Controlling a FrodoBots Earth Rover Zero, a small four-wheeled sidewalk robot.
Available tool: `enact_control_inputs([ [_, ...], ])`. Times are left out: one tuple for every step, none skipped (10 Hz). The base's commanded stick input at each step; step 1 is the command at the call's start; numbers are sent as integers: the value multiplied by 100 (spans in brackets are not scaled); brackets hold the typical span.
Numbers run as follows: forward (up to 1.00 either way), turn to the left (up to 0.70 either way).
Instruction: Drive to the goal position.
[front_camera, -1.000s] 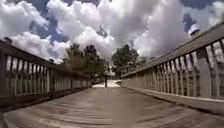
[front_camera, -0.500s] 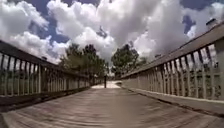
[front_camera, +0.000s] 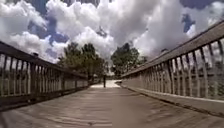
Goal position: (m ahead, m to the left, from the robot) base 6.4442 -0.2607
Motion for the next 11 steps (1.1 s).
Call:
enact_control_inputs([
  [70, 0],
  [70, 0],
  [70, 0],
  [70, 0],
  [70, 0],
  [70, 0],
  [70, 0],
  [70, 0],
  [70, 0],
  [70, 0],
  [70, 0],
])
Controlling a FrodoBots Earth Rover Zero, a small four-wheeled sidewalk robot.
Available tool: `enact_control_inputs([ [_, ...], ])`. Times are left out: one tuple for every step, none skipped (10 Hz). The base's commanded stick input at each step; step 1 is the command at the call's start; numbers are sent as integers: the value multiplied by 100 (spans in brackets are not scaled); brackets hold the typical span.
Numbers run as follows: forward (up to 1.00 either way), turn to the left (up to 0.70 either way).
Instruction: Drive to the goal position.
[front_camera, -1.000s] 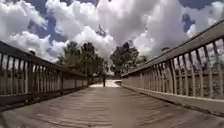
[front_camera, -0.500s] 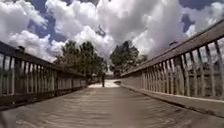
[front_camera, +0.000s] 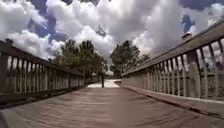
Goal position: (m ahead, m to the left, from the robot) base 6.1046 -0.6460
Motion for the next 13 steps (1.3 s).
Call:
enact_control_inputs([
  [70, 0],
  [70, 0],
  [70, 0],
  [70, 0],
  [70, 0],
  [70, 0],
  [70, 0],
  [70, 0],
  [70, 0],
  [70, 0],
  [70, 0],
  [70, 0],
  [70, 0],
])
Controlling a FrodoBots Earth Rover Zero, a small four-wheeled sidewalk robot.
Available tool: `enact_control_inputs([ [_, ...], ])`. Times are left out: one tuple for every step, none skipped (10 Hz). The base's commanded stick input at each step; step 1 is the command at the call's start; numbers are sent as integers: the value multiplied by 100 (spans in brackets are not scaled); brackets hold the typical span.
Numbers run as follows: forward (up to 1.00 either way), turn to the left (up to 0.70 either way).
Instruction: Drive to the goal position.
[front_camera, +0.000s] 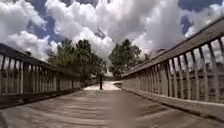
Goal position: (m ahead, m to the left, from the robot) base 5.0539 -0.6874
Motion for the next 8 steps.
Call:
enact_control_inputs([
  [70, 0],
  [70, 0],
  [70, 0],
  [70, 0],
  [70, 0],
  [70, 0],
  [70, 0],
  [70, 0],
])
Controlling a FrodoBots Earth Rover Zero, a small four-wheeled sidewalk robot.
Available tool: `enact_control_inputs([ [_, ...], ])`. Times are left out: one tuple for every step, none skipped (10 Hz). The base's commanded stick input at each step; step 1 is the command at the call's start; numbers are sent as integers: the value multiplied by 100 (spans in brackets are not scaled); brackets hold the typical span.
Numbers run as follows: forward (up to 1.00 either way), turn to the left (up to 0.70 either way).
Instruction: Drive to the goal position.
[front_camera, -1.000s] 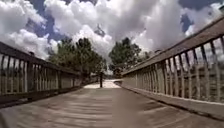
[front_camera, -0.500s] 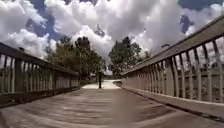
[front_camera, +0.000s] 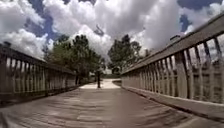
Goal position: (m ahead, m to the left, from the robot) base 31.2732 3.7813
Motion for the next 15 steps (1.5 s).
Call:
enact_control_inputs([
  [70, 0],
  [70, 0],
  [70, 0],
  [70, 0],
  [70, 0],
  [70, 0],
  [70, 0],
  [70, 0],
  [70, 0],
  [70, 0],
  [70, 16],
  [70, 35],
  [70, 27],
  [70, 15],
  [70, 3],
])
